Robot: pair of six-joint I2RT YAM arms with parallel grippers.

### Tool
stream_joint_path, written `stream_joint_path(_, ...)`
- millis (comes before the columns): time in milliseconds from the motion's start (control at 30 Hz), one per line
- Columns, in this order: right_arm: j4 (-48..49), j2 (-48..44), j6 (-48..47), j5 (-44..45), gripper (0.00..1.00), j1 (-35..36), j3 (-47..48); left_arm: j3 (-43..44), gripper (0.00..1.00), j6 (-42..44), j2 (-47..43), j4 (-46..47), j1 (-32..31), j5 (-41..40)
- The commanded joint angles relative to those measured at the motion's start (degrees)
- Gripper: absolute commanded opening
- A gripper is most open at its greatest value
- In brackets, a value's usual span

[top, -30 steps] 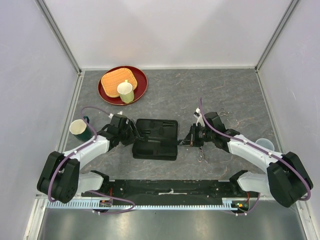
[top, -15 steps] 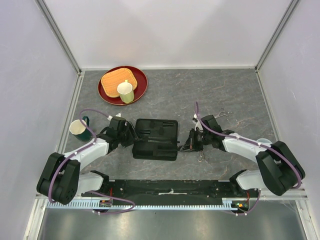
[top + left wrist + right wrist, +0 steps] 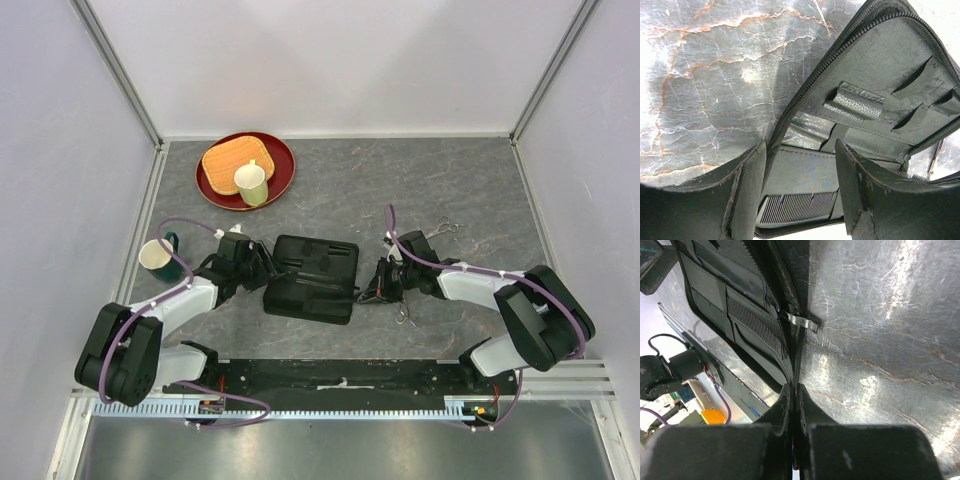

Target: Sort the hair-cutting tools

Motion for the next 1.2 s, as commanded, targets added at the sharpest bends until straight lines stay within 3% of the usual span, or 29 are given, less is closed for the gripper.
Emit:
stream_joint_path(0,1.0,-0.6,0.6,7.9,0.0,0.6,0.4,-1.2,0.64,-1.3,1.7,1.9,-0.7,5.2)
stream_joint_path(300,-4.8,-7.6,1.3,16.3,0.0,0.6,0.0,-0.9,0.64,-1.5,2.5,2.0,-0.7,5.6)
stream_joint_path(433,-5.7,-8.7,0.6,14.9,0.0,0.6,-0.8,-1.0,0.64,-1.7,2.7,2.2,-0.7,5.9)
stream_joint_path(700,0.4,-3.4,1.1,8.5,0.0,1.9,-1.3,-1.4,0.64,-2.0,3.8,4.7,-0.7,8.0)
stream_joint_path(1167,10.7,8.0,4.1,9.1,0.0,7.6,3.5,-2.6,0.64,-2.5,4.7,6.4,-0.7,10.3)
